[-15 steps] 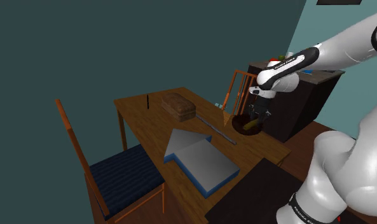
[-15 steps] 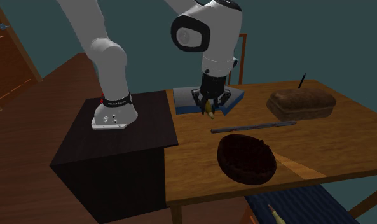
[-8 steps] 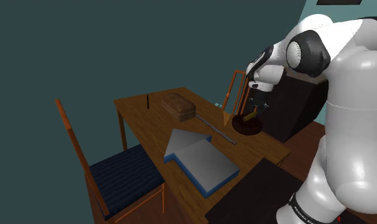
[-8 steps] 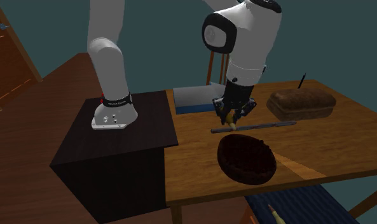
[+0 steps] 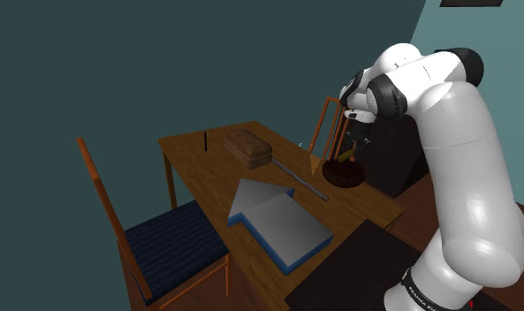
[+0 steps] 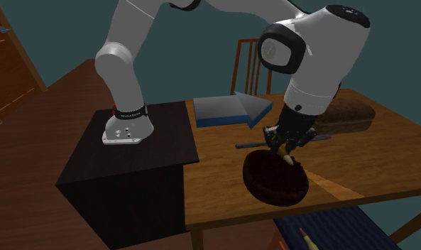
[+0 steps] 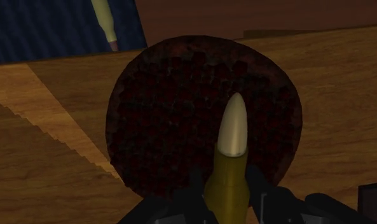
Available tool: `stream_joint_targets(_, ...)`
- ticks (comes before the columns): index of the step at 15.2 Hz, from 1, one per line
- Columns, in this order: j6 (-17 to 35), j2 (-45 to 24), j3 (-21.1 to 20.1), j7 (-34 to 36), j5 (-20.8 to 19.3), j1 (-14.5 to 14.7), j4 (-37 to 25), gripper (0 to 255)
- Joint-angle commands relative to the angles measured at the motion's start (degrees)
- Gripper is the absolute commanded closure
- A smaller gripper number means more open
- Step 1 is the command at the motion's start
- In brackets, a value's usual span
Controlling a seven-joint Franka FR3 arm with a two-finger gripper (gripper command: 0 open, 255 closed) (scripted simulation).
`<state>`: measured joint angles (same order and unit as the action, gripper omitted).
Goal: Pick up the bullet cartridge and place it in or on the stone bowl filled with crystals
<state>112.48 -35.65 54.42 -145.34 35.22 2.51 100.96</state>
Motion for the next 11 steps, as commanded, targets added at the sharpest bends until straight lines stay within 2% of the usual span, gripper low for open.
stream_joint_targets(1,0.7,-1.1,-0.8,-0.5,0.9,-0.7,-0.1,255)
stream_joint_targets(11,4.9,-5.0,-3.9,-2.6,4.4,-2.7,1.0,255)
